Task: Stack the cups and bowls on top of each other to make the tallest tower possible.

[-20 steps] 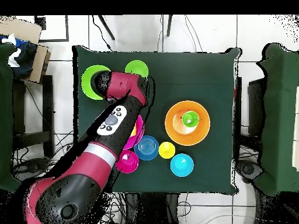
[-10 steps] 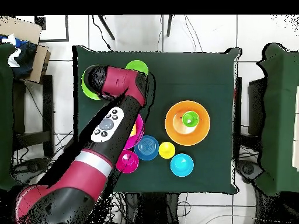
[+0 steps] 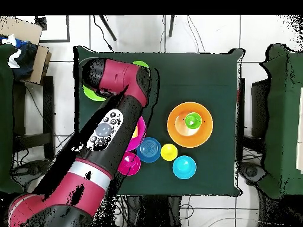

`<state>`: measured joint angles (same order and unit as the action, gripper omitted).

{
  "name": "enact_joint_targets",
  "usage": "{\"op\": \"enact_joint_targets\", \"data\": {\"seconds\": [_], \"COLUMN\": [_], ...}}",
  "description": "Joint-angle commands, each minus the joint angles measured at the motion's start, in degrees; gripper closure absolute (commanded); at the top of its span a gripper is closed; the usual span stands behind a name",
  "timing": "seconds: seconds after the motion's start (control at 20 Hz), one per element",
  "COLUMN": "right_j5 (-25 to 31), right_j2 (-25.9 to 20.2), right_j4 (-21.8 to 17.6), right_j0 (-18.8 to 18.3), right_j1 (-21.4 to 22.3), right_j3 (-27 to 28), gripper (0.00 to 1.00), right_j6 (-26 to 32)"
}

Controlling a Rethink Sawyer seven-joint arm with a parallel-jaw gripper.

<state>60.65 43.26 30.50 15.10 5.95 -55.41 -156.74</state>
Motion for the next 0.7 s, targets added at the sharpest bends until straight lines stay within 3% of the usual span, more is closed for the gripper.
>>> {"op": "enact_joint_targets", "data": {"seconds": [0.05, 0.4, 0.7], "right_j5": [6.56, 2.80, 2.24], "right_j2": [-4.36, -4.82, -5.48], "right_j4": [-0.38, 2.27, 3.61], "right_j0": [-0.83, 0.81, 0.93], "right_j1": [-1.88, -3.55, -3.29], "right_j3": [1.48, 0.01, -0.88], "gripper": [0.00, 0.00, 0.00], "right_j6": [-11.58, -17.60, -18.85]}}
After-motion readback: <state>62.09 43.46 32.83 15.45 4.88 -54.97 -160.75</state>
